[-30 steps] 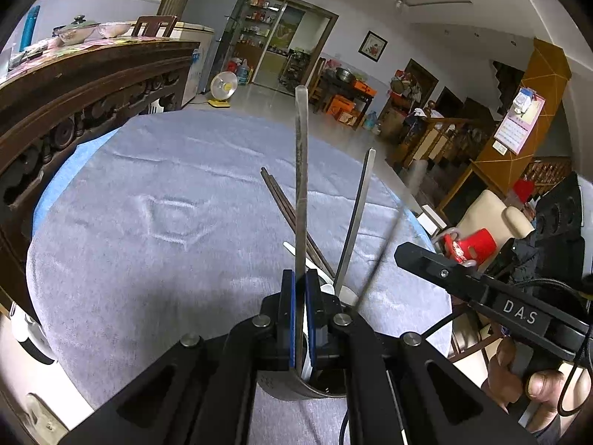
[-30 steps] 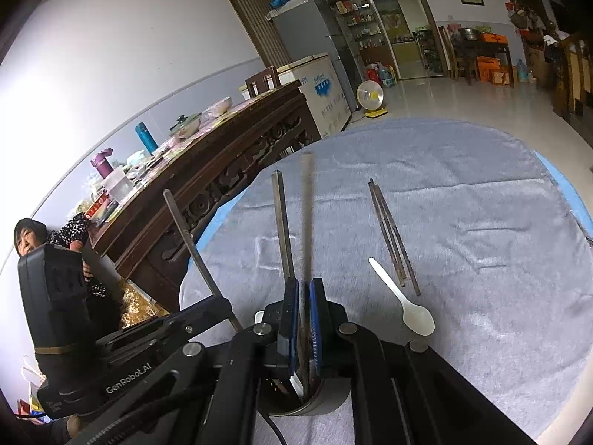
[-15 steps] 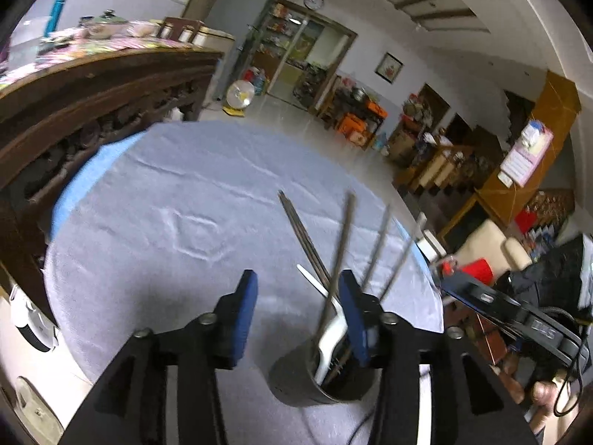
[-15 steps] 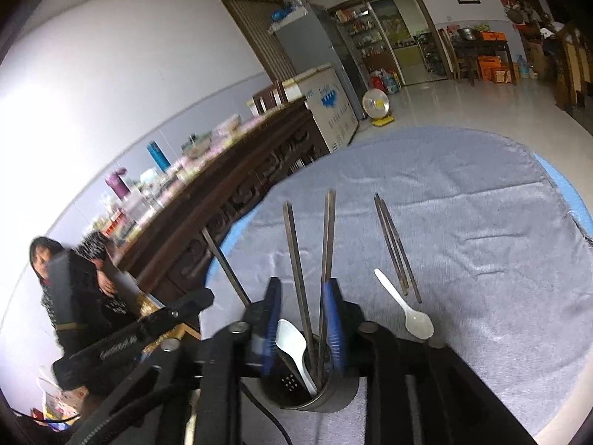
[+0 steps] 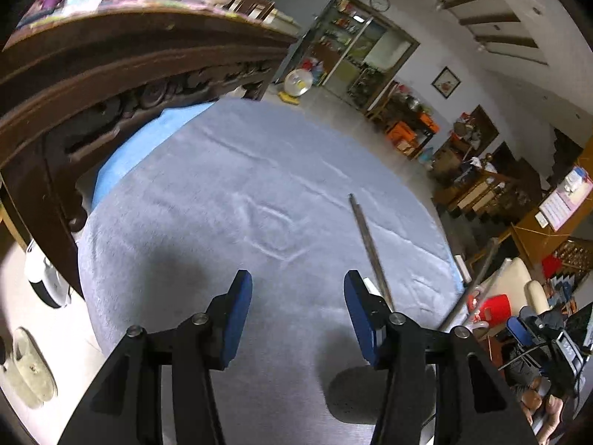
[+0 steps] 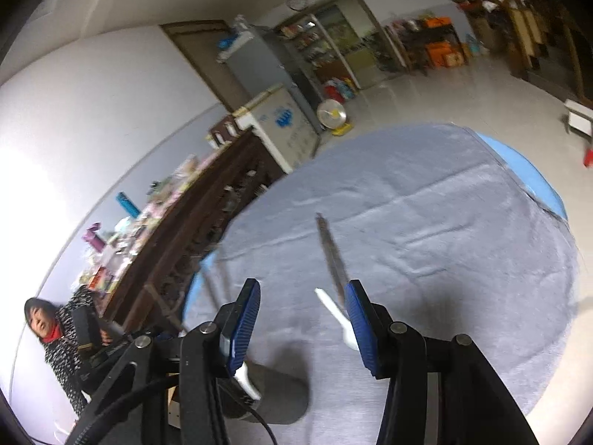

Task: Organize utensils
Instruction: 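Move both grippers back to the chopstick bundle and close the right gripper on chopsticks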

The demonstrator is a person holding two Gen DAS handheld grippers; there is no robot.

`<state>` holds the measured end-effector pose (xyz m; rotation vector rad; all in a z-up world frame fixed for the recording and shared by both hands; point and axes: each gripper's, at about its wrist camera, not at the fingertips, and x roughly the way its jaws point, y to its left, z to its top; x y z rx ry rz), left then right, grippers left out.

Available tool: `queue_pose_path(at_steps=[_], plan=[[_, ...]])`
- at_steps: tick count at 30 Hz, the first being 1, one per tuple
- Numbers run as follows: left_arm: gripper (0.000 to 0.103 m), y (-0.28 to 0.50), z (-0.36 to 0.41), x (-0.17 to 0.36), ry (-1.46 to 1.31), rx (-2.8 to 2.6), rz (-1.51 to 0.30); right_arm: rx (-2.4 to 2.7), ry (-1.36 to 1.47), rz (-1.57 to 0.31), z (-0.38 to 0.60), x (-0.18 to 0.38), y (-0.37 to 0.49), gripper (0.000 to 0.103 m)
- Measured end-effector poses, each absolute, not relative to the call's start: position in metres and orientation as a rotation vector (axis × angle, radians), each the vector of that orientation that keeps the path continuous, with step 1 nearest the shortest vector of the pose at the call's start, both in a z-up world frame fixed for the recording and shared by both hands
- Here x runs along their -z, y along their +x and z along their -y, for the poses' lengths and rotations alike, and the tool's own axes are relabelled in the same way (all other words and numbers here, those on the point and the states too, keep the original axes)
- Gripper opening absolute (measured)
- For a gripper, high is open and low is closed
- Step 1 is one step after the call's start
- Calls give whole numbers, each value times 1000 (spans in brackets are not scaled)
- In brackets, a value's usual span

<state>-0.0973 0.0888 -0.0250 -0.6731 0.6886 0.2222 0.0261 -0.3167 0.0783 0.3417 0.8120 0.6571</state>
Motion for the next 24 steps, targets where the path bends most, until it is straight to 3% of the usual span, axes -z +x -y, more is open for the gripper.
queue_pose_path(at_steps=[10, 19, 24], plan=[[52, -65, -98, 59, -683, -219, -818, -564, 276, -1002, 329, -26, 82, 51], [52, -43, -105, 83, -677, -222, -893, -624, 62, -1216, 267, 17, 151, 51], [52, -39, -109, 92, -691, -224, -911, -674, -17, -1306, 213, 33, 190, 41]])
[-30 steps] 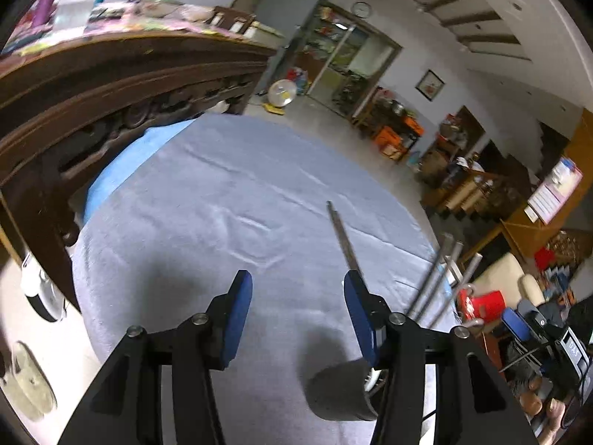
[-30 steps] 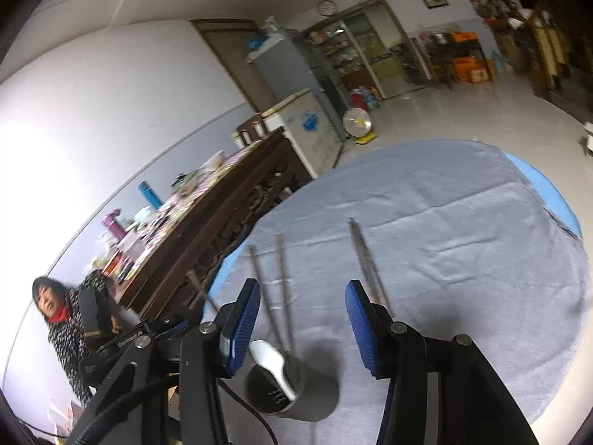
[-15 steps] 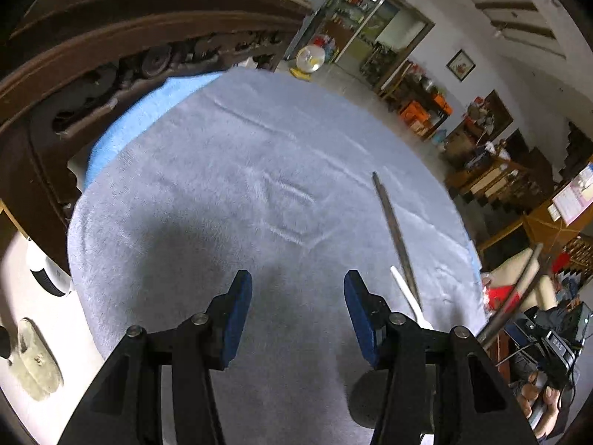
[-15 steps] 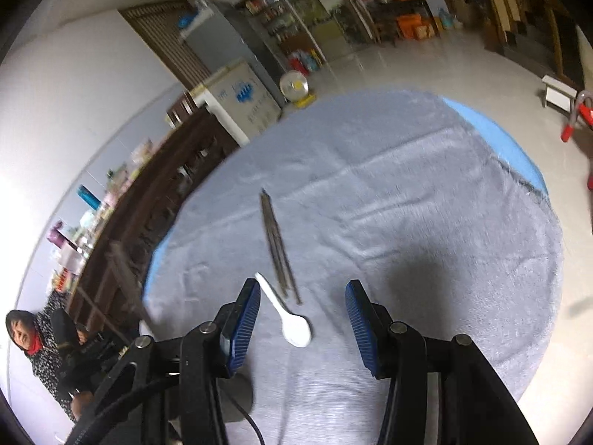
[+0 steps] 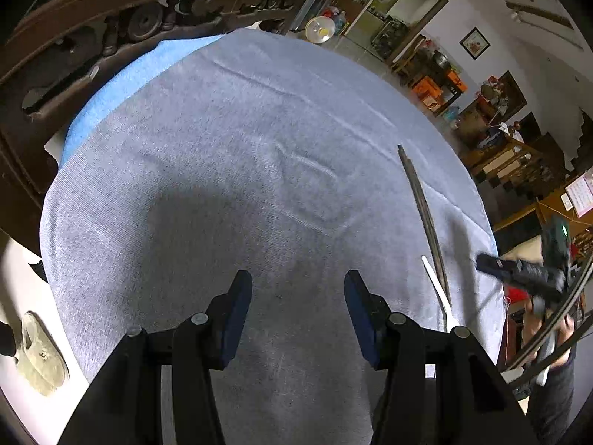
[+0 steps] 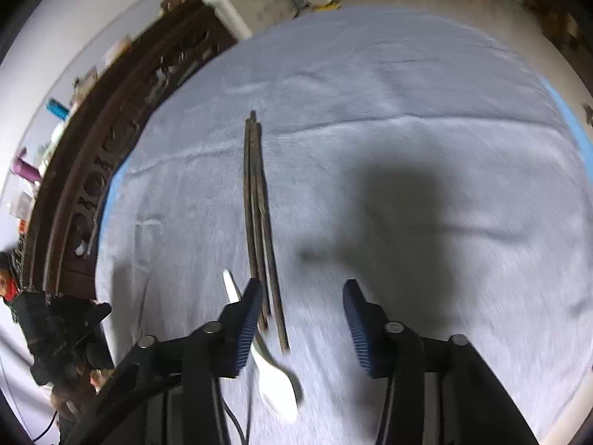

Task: Organize utensils
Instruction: 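Move both grippers back to the chopstick bundle and close the right gripper on chopsticks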

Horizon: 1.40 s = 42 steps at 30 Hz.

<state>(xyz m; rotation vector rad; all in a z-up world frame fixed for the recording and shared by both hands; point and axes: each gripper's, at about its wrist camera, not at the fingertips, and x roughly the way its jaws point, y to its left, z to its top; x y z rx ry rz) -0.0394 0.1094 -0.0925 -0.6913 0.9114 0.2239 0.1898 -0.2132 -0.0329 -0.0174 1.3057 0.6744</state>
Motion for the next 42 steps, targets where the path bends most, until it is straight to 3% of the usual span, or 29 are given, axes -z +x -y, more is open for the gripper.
queue_pose_path(at_steps=[17, 31, 34, 42], plan=[[53, -5, -120, 97, -697, -178, -929, -647, -329, -1436, 90, 69, 247, 15], [53, 28, -117, 90, -631, -128, -972, -616, -385, -1459, 82, 76, 267, 14], [52, 58, -112, 88, -617, -83, -1038, -603, -425, -1483, 79, 77, 269, 8], [52, 176, -71, 91, -615, 28, -1266, -566, -328, -1524, 138, 78, 274, 8]])
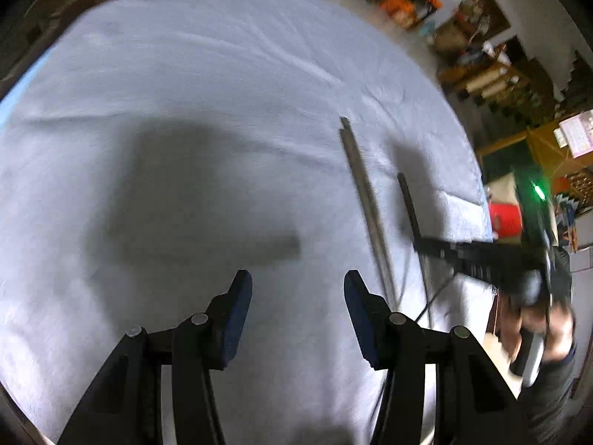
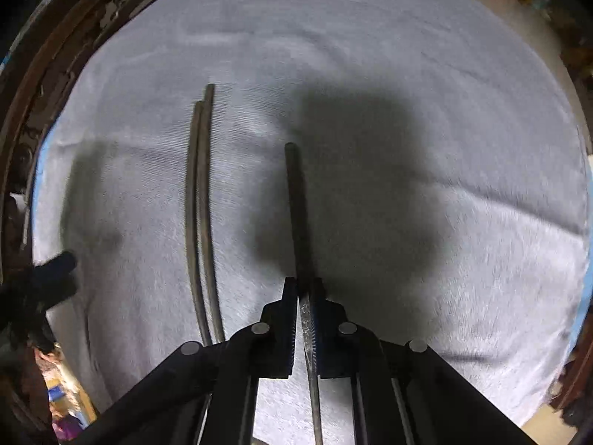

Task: Organize utensils
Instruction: 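Move both grippers back to the chopstick bundle and close the right gripper on chopsticks, then grasp a dark chopstick with the left gripper while the right gripper holds its chopstick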

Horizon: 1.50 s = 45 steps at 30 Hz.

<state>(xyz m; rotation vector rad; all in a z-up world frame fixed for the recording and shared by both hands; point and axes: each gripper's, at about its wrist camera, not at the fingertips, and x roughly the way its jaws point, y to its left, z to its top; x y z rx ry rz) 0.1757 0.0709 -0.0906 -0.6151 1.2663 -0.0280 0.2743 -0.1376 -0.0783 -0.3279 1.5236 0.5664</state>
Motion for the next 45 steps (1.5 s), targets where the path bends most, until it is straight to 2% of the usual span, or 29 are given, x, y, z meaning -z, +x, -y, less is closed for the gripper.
queue_pose_path(at_steps=[9, 15, 22, 27, 28, 29, 30, 37, 45], plan=[[52, 240, -24, 97, -588, -32, -1412, -619, -244, -1526, 169, 80, 278, 8], [35, 252, -17, 110, -531, -135, -1492, -646, -224, -1527, 188, 80, 281, 8], [28, 267, -6, 108, -427, -171, -1529, -655, -234, -1531, 191, 74, 286, 8], [27, 281, -2, 111, -445, -191, -1545, -646, -261, -1536, 176, 75, 281, 8], [26, 282, 1, 111, -421, -195, -1543, -643, -265, -1538, 174, 75, 280, 8], [15, 285, 4, 111, -382, -197, -1535, -641, -267, -1541, 173, 74, 280, 8], [11, 289, 8, 112, -360, -186, -1534, -640, -268, -1543, 171, 74, 280, 8], [6, 282, -3, 116, -152, -91, -1613, -632, -298, -1576, 167, 74, 280, 8], [7, 259, -28, 122, 21, -79, -1678, -589, -362, -1636, 151, 80, 284, 9]])
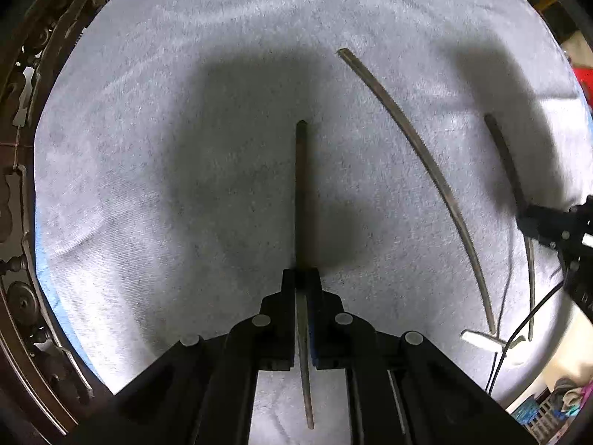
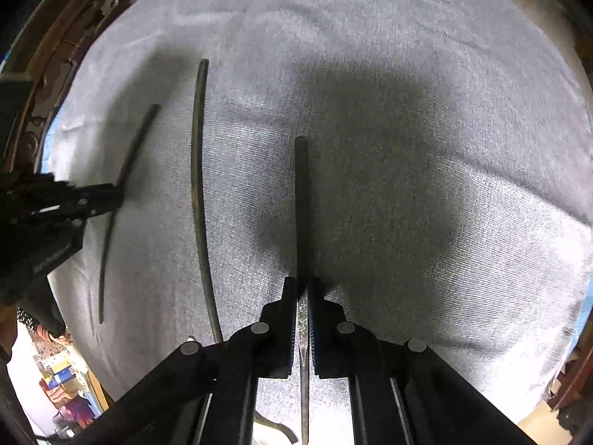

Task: Organize utensils
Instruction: 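Grasp a dark chopstick with the left gripper while the right gripper holds its chopstick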

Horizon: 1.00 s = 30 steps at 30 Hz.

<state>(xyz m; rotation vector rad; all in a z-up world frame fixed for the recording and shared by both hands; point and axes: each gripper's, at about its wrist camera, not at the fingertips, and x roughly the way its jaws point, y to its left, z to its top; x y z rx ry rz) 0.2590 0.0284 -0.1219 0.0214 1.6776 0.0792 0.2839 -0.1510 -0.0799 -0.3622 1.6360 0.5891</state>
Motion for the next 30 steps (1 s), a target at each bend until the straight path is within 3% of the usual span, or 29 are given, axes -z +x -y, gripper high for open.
queue_pose_path(at_steps=[21, 30], plan=[[5, 234, -42, 127, -40, -70, -1695, -495, -467, -1686, 113, 89, 289, 7], [5, 192, -78, 108, -247, -95, -1587, -474, -287, -1610, 170, 67, 274, 7]])
